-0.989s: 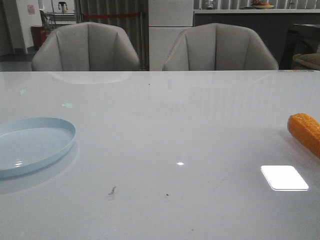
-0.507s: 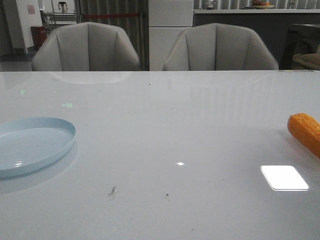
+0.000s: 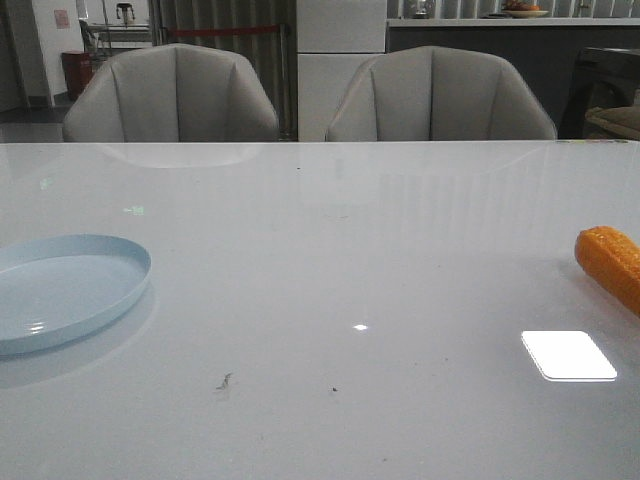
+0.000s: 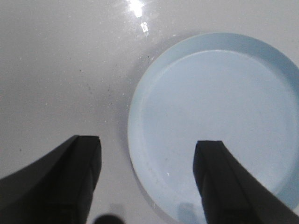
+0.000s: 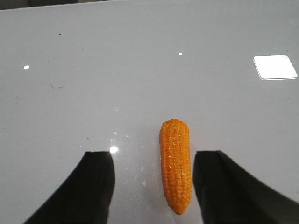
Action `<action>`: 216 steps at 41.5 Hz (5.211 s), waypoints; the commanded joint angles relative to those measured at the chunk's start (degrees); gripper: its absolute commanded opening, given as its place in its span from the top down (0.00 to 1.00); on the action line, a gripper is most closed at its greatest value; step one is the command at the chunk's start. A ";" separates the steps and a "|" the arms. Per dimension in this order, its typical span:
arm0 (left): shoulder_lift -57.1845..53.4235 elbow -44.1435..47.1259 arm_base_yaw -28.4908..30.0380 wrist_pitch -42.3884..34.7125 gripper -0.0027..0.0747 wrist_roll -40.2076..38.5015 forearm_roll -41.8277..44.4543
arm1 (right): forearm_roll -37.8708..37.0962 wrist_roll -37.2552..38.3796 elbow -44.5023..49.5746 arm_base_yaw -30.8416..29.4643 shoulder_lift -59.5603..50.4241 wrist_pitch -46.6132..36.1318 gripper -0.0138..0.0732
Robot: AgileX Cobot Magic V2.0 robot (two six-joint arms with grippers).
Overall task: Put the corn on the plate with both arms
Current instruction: 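Lower the left gripper over the light blue plate rim, then push the light blue plate with the left gripper toward the table center, then withdraw the left gripper and move the right gripper over the orange corn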
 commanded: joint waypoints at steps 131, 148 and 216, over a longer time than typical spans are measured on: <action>23.70 -28.26 -22.02 10.56 0.24 7.70 -19.48 | -0.09 0.00 -2.11 0.14 -0.02 0.97 0.28; 19.65 -34.43 -22.02 7.56 0.29 3.12 -8.83 | -0.09 0.00 -2.11 0.14 -0.02 4.79 0.28; -44.88 28.12 -3.53 -10.36 0.29 -3.11 2.99 | -0.04 -6.30 -44.12 -7.30 42.72 37.28 0.28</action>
